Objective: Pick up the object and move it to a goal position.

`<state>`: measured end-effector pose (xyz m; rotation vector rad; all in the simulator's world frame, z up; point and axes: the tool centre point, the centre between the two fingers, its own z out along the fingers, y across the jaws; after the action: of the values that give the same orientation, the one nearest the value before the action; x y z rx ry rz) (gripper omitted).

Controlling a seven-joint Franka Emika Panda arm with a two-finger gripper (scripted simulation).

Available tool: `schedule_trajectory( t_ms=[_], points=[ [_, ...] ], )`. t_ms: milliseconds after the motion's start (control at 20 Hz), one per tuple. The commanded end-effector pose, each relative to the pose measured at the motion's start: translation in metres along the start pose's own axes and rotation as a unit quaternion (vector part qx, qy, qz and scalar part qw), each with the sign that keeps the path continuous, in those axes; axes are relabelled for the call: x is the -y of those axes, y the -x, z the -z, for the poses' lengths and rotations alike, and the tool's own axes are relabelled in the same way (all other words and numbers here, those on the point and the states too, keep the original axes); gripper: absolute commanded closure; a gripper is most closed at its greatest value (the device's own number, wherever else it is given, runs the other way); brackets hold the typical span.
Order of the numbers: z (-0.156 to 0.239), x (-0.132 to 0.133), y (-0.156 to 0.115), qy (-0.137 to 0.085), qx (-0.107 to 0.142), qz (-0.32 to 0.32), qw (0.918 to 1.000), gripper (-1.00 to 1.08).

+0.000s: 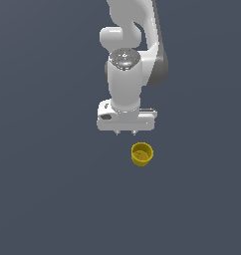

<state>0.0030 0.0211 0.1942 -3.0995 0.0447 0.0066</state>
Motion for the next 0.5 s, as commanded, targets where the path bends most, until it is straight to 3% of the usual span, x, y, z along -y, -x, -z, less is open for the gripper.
schedule_trajectory(
  t_ms=[0,450],
  points=[
    [0.004,0.000,-0.001,-0.003,-0.003,-0.005,1.0000,-0.20],
    [0.042,0.014,-0.007,-0.036,-0.036,-0.040,0.9979,-0.20]
  ],
)
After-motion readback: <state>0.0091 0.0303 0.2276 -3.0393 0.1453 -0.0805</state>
